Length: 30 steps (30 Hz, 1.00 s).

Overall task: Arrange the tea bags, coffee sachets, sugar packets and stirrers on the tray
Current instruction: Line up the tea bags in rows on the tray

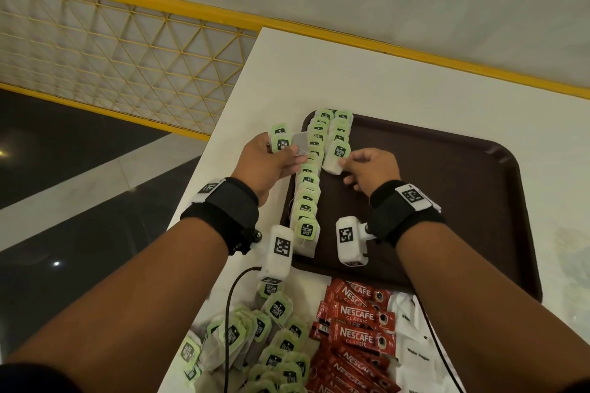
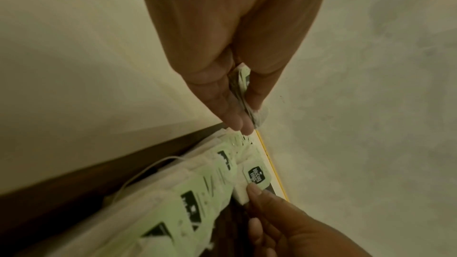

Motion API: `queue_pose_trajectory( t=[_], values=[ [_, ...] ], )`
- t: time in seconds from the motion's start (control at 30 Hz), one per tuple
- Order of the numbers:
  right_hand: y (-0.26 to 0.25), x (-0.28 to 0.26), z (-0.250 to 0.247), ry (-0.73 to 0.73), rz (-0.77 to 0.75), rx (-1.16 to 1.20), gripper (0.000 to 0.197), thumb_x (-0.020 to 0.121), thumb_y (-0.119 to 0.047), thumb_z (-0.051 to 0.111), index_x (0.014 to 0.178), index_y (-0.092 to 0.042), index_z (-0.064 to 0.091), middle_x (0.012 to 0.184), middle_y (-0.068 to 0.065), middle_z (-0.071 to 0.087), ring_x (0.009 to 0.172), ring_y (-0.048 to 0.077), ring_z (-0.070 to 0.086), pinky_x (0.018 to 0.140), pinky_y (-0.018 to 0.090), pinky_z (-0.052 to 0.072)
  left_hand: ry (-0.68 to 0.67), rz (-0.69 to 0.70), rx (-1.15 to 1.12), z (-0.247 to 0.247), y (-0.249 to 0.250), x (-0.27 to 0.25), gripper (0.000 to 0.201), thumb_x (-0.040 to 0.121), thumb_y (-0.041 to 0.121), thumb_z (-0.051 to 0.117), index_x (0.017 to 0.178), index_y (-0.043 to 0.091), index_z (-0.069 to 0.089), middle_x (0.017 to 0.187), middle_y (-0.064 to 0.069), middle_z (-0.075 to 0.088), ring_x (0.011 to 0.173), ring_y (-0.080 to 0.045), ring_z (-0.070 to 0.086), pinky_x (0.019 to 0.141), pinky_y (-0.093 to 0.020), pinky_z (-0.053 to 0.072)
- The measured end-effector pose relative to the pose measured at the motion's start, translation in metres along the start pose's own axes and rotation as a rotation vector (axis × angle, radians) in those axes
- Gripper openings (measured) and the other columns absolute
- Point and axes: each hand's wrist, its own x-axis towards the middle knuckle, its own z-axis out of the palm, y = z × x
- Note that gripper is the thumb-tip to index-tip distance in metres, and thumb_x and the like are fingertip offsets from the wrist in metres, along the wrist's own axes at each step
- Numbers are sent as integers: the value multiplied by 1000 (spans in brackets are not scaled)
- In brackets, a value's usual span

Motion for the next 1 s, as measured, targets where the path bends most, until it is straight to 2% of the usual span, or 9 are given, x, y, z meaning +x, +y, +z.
queue_pose_trajectory(
  t=[0.13,0.2,0.43,0.53,0.57,0.63,0.7,0.9,1.0],
  values=[
    [-2,10,4,48,-27,-108,15,87,-21,72,79,-19,59,74,3,67,47,11,59,44,24,45,-22,-1,-5,-2,0,-4,6,94,3,61,99,5,58,85,-8,72,81,-17,72,73,-25,59],
    [-4,14,6,77,-41,-137,17,85,-23,73,77,-21,58,73,3,68,47,12,61,47,25,45,-27,5,1,-2,-1,-6,6,94,3,61,93,8,58,79,-4,72,78,-16,72,74,-26,60],
    [-9,11,4,126,-43,-178,21,84,-28,74,85,-18,55,75,5,66,51,15,62,50,29,48,-68,-16,22,-2,-1,-7,7,95,2,59,102,5,60,95,-15,72,84,-19,72,80,-28,60],
    [-13,1,1,134,-171,-178,21,84,-37,72,79,-22,58,79,2,65,65,19,64,61,32,53,-72,-19,24,-1,-2,-7,13,95,1,58,108,1,59,100,-17,72,87,-21,72,79,-28,60],
    [-17,-5,0,87,-212,-159,20,86,-39,70,77,-23,60,80,1,65,67,17,62,60,29,51,-73,-19,25,-1,-3,-6,17,95,1,59,112,-2,59,100,-17,72,87,-21,72,79,-28,60],
    [-26,-21,3,-83,-239,-104,16,89,-37,67,81,-22,65,82,-3,66,64,9,58,52,18,46,-86,-21,31,1,-3,-6,26,94,2,61,118,-5,58,102,-18,72,85,-19,72,76,-26,59],
    [-29,-30,8,-204,-239,-63,14,89,-29,69,91,-16,67,83,-4,65,63,7,56,49,13,44,-112,-14,47,5,-2,-8,29,93,3,63,121,-6,58,106,-21,71,85,-18,72,74,-24,58],
    [-21,-31,8,-192,-177,72,17,86,-13,72,96,-8,60,79,3,59,58,8,54,47,16,44,-133,25,102,9,-2,-10,27,94,5,62,119,-4,60,108,-21,71,83,-16,71,72,-23,58],
    [-17,-32,5,-134,-291,-42,27,86,-22,72,108,-15,59,97,2,62,74,9,58,63,17,47,-139,43,172,6,0,-11,23,93,6,65,114,-2,63,103,-20,72,82,-17,70,77,-28,60]
  ],
)
